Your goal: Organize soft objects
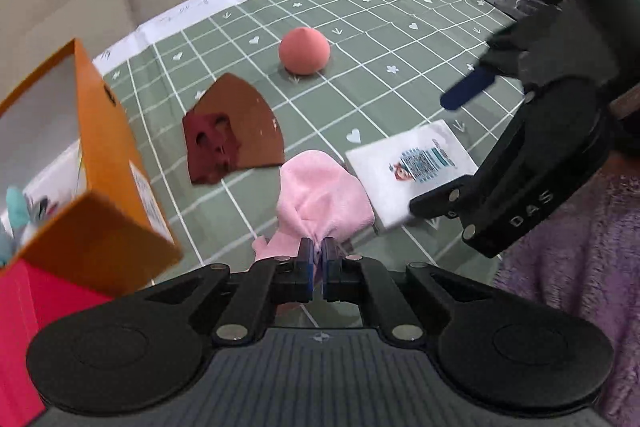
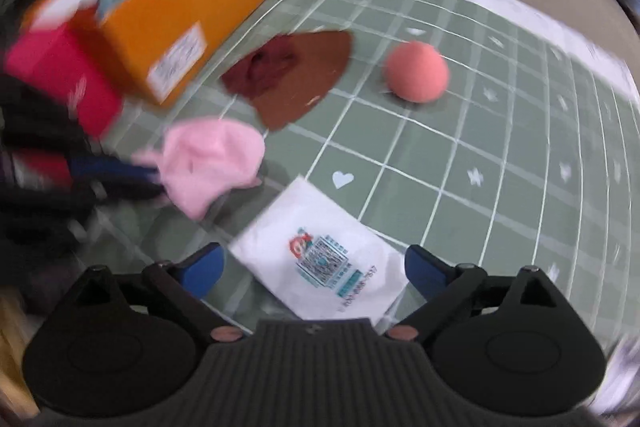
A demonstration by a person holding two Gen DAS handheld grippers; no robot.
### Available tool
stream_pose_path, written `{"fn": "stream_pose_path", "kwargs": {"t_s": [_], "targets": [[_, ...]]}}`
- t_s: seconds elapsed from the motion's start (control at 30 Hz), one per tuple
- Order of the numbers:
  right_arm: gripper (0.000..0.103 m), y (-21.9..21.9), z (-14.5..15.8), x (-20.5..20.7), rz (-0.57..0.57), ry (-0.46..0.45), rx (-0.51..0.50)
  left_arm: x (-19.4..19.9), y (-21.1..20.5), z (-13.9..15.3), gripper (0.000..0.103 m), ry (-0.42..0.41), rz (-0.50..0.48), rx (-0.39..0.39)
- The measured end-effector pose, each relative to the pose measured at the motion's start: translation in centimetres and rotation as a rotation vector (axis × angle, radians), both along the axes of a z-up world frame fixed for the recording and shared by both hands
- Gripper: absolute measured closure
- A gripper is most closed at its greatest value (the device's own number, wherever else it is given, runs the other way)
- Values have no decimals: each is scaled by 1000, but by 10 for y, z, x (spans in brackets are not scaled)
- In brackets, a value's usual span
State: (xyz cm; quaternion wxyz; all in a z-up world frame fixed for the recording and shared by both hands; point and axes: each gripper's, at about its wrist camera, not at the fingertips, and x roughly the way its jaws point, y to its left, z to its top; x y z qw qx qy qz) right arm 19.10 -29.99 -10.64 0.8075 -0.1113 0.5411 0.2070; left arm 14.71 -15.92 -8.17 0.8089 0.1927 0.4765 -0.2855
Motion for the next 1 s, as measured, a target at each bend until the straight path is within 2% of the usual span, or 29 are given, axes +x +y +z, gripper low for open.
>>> {"fn": "stream_pose_path", "kwargs": {"t_s": [0.07, 0.2, 0.23, 0.33, 0.43, 0.5, 0.57, 0.6, 0.67, 0.8, 0.87, 0.93, 1.0], "targets": [[8, 10, -8, -2, 122, 8, -102, -4, 4, 2, 99, 13, 14, -9], [8, 21, -27, -10, 250, 26, -194, -11, 12, 5, 99, 23, 30, -24], [3, 22, -31, -10, 254, 26, -193, -12, 13, 7, 99, 21, 32, -25], [2, 15, -34, -2, 194, 53, -132, -18, 18, 11, 99, 13, 37, -31], [4, 11, -35, 4, 146, 57, -119, -22, 21, 14, 99, 11, 45, -34], [12, 14, -30, 1, 134, 57, -119, -24, 23, 16, 99, 11, 50, -42], [31, 20, -24, -4, 127, 46, -129, -27, 23, 18, 99, 9, 52, -50], [34, 24, -23, -4, 123, 45, -138, -28, 23, 19, 99, 6, 53, -54], [50, 34, -20, -9, 109, 29, -157, -31, 23, 21, 99, 1, 54, -57], [72, 51, -17, -21, 69, -14, -195, -36, 26, 27, 99, -17, 62, -56], [91, 55, -15, -24, 49, -36, -192, -39, 28, 32, 99, -28, 69, -60], [98, 58, -12, -27, 35, -61, -205, -42, 32, 36, 99, -40, 78, -65], [100, 61, -6, -32, 22, -92, -223, -45, 37, 40, 99, -49, 90, -72]]}}
